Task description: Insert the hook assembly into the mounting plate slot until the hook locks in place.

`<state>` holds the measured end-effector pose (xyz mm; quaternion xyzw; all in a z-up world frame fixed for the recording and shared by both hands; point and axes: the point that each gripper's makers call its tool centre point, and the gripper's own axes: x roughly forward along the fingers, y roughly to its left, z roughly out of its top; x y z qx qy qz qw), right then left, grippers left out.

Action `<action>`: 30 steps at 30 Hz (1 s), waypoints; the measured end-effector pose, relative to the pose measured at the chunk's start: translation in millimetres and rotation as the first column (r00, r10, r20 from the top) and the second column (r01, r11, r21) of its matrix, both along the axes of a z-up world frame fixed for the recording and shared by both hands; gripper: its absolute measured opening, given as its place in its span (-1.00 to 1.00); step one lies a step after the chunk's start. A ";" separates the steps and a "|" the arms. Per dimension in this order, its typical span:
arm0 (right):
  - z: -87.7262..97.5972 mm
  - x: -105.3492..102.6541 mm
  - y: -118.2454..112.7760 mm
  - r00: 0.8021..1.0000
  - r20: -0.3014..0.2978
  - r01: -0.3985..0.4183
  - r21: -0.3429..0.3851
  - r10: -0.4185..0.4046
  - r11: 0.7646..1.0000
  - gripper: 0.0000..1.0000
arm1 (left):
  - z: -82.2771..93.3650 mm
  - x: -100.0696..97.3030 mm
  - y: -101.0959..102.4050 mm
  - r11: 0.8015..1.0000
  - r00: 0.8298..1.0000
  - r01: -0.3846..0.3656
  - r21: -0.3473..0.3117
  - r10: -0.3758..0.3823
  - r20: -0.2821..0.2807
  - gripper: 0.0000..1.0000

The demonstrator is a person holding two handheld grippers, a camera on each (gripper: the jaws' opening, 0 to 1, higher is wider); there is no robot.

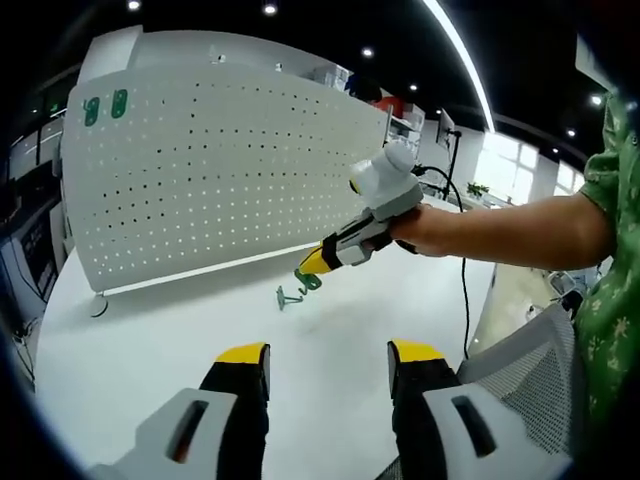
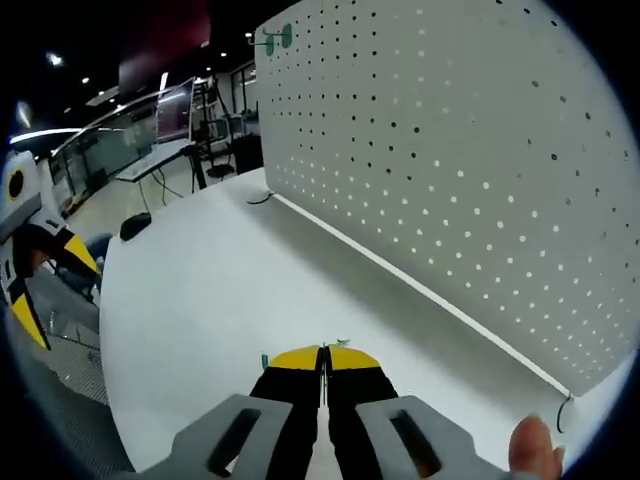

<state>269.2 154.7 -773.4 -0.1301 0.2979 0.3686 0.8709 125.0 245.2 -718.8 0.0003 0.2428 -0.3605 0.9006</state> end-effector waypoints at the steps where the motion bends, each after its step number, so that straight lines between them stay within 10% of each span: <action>1: 3.1 -0.2 1.4 1.000 0.009 -0.003 0.006 0.003 1.000 -1.00 | 1.4 0.7 0.3 1.000 1.000 -0.003 -0.002 0.003 0.003 -0.03; 30: 114.5 -26.6 29.4 0.977 0.215 -0.068 0.241 0.016 0.968 -1.00 | 61.6 24.5 8.7 0.996 0.989 -0.070 -0.064 0.077 0.123 -0.06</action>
